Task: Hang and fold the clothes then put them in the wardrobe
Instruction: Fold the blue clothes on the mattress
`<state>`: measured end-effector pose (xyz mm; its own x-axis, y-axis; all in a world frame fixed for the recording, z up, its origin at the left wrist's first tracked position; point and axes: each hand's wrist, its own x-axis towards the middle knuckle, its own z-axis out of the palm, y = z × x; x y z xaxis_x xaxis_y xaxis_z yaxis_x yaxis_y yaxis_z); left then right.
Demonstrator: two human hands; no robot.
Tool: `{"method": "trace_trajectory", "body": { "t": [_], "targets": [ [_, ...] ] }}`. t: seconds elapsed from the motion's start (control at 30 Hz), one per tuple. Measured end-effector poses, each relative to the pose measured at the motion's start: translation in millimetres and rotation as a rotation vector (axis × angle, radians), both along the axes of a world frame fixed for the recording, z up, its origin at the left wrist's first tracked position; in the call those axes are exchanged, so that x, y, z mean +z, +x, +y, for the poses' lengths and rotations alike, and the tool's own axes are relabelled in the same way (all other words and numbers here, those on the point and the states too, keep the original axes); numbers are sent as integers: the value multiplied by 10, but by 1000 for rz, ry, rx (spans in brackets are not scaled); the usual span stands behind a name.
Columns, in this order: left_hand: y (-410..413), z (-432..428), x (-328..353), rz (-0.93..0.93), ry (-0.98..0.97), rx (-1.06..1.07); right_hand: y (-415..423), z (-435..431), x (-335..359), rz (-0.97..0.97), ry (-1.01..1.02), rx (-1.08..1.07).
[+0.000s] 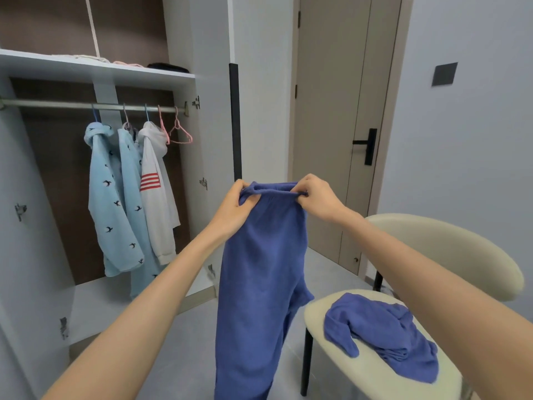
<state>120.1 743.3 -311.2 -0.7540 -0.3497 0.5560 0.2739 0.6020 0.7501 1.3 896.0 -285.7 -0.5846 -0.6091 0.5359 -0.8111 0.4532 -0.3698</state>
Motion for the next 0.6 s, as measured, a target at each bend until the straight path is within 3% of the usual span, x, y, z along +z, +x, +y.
{"method": "trace_trajectory", "body": {
  "t": [0.3, 0.6],
  "targets": [
    [-313, 971, 307, 22, 15, -249, -159, 1039, 227, -114, -274, -108],
    [-433, 2824, 420, -76, 18, -601, -79, 2864, 103, -230, -486, -327]
  ]
}}
